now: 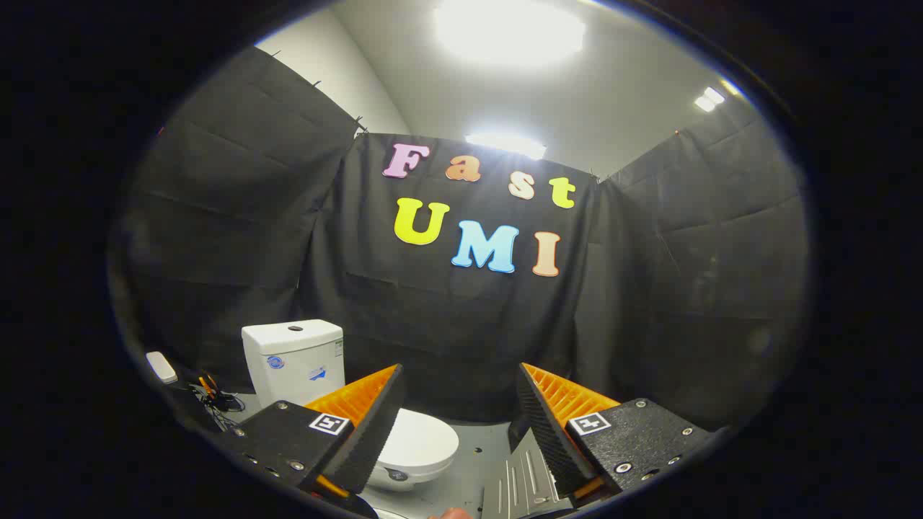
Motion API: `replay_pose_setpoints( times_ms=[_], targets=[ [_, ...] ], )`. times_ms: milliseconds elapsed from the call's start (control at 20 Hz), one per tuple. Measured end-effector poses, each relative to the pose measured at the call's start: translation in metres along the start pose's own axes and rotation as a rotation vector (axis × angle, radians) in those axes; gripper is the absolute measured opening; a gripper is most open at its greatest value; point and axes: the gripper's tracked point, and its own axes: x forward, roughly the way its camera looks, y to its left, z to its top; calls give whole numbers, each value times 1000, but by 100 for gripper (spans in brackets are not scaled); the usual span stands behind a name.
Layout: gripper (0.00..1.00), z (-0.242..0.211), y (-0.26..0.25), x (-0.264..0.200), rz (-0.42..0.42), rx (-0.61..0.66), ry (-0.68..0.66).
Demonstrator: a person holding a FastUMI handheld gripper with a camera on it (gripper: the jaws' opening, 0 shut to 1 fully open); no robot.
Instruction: Open the toilet lid.
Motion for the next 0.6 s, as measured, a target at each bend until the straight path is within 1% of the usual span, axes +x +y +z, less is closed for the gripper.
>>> replay_pose_setpoints(
  times_ms=[300,600],
  targets=[
    [95,1,1,2,3,58,-8],
    [95,-1,-11,6,-20,79,-8]
  ],
)
